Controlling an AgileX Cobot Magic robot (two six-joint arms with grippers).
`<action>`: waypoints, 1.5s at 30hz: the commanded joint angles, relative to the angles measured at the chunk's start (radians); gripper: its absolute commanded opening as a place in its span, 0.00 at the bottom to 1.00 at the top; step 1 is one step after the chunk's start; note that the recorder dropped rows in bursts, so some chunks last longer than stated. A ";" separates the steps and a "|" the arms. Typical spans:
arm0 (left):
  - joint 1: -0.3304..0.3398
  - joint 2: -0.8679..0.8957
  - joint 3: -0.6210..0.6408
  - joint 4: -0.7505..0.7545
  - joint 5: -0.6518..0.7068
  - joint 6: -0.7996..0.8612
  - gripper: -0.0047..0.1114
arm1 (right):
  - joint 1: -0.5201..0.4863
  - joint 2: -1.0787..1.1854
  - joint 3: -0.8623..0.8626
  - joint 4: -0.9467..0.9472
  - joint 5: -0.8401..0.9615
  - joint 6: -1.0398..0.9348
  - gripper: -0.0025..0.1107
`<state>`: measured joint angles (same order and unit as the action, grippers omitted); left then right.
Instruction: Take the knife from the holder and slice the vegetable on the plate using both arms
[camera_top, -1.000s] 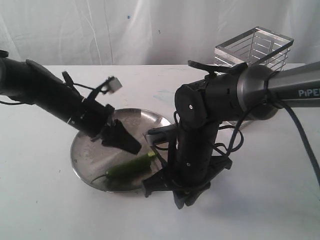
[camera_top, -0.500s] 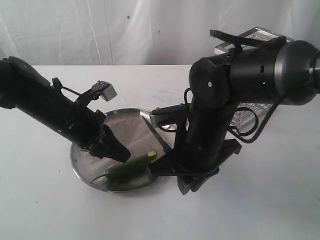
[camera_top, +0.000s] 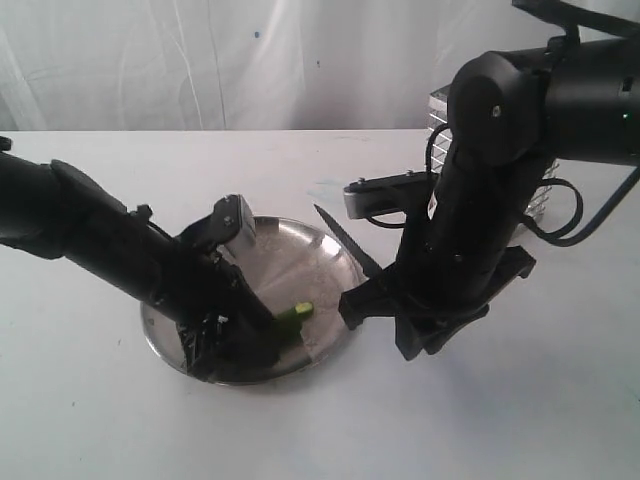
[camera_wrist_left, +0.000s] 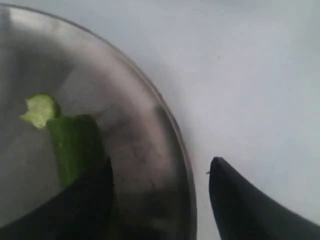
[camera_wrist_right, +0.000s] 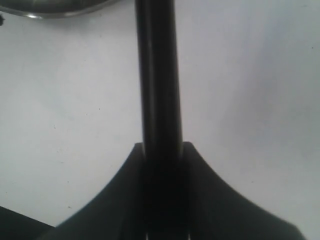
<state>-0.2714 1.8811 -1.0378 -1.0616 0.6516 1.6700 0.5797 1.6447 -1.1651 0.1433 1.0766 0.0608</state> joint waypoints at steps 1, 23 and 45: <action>-0.034 0.035 0.006 0.041 -0.109 0.015 0.56 | -0.007 -0.011 0.002 0.021 -0.009 -0.037 0.02; -0.041 -0.066 -0.051 0.038 -0.207 -0.027 0.38 | -0.007 -0.011 0.002 0.067 -0.069 -0.061 0.02; -0.039 0.084 -0.069 0.023 -0.461 0.152 0.56 | -0.007 -0.011 0.002 0.078 -0.092 -0.087 0.02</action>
<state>-0.3123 1.9487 -1.1067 -1.0347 0.2052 1.8211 0.5797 1.6447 -1.1651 0.2109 0.9951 -0.0114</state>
